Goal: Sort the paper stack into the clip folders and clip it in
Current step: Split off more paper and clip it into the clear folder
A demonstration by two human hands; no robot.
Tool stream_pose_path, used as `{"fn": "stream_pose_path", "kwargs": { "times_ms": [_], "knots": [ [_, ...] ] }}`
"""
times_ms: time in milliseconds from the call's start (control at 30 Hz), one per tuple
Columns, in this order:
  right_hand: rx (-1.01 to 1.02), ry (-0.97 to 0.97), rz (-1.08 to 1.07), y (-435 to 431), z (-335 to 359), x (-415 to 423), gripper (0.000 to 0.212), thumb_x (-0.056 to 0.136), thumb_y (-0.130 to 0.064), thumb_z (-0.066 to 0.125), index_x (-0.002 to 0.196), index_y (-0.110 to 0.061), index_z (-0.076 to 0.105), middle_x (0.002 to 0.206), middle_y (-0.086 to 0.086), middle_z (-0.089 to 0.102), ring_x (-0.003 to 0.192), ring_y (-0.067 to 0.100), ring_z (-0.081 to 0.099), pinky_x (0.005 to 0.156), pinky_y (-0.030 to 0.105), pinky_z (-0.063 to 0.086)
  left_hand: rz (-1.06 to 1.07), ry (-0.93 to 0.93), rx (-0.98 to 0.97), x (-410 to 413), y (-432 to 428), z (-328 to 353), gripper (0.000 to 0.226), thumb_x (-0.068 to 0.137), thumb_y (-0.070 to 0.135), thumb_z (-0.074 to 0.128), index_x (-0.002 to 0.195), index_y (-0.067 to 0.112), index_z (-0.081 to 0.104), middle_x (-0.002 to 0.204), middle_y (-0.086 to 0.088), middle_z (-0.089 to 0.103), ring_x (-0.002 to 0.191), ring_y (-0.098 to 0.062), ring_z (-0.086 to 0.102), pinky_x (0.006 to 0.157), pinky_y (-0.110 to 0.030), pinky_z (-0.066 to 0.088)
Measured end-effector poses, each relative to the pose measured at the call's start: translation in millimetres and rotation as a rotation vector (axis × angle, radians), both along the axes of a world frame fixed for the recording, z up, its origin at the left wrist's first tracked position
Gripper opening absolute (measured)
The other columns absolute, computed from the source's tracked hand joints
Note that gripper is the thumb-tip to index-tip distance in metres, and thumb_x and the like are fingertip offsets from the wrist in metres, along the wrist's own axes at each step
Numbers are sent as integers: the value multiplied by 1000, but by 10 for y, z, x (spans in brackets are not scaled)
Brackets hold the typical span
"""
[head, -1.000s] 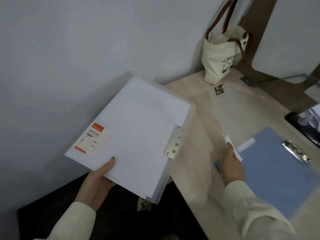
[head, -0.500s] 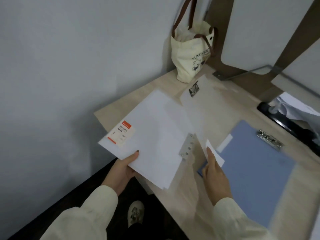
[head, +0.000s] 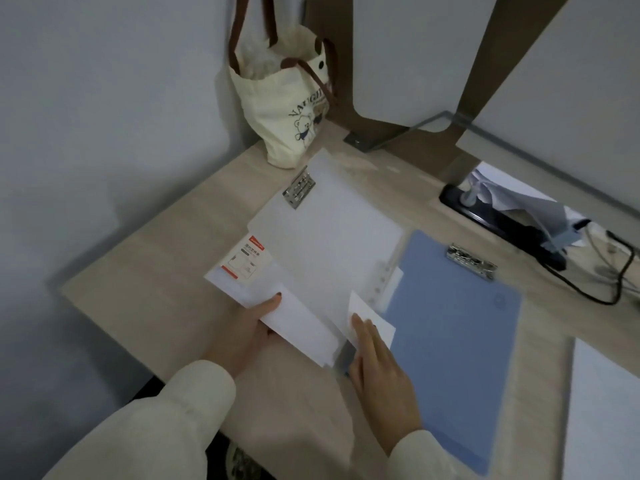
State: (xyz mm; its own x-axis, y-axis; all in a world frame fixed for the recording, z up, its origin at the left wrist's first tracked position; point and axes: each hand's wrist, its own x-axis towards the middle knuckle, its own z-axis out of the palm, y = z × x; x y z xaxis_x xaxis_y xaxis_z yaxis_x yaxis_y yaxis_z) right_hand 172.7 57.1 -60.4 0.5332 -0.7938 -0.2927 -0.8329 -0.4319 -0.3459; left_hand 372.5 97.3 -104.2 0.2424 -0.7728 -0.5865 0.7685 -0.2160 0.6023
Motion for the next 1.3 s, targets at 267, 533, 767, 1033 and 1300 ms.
{"fn": "stream_pose_path", "kwargs": {
  "times_ms": [267, 533, 767, 1033, 1300],
  "knots": [
    [-99, -53, -33, 21, -131, 81, 71, 79, -44, 4, 143, -23, 26, 150, 8, 33, 132, 28, 42, 83, 37, 53, 74, 105, 1, -4, -130, -47, 27, 91, 15, 51, 118, 16, 55, 99, -4, 70, 91, -19, 67, 68, -30, 60],
    [-64, -28, -32, 42, -53, 107, 65, 84, -44, 6, 145, -24, 17, 153, 7, 25, 137, 26, 35, 95, 36, 48, 97, 67, 3, 11, -208, 39, 15, 93, 10, 47, 100, 19, 57, 71, 4, 75, 68, -11, 72, 60, -26, 60],
    [43, 57, -55, 60, -117, 143, 40, 95, -33, 31, 128, -15, 44, 128, 13, 60, 109, 25, 64, 73, 25, 56, -203, -259, 203, 49, -23, 137, 15, 93, 16, 47, 103, 11, 58, 99, -9, 67, 87, -20, 67, 66, -33, 61],
    [19, 175, 5, 107, -96, 180, 42, 76, -34, 32, 113, -20, 47, 110, 3, 71, 96, 14, 70, 71, 17, 55, -474, -487, 322, 61, 206, 347, 16, 93, 11, 47, 90, 8, 62, 60, 7, 72, 54, -3, 66, 56, -20, 51],
    [106, -35, -178, -12, 69, -279, 50, 97, -28, 26, 145, -24, 15, 157, 2, 5, 143, 17, 16, 114, 28, 20, -588, -502, 112, -472, -152, 815, 20, 95, 13, 44, 91, 16, 64, 85, 6, 74, 84, -8, 68, 73, -21, 52]
  ]
}}
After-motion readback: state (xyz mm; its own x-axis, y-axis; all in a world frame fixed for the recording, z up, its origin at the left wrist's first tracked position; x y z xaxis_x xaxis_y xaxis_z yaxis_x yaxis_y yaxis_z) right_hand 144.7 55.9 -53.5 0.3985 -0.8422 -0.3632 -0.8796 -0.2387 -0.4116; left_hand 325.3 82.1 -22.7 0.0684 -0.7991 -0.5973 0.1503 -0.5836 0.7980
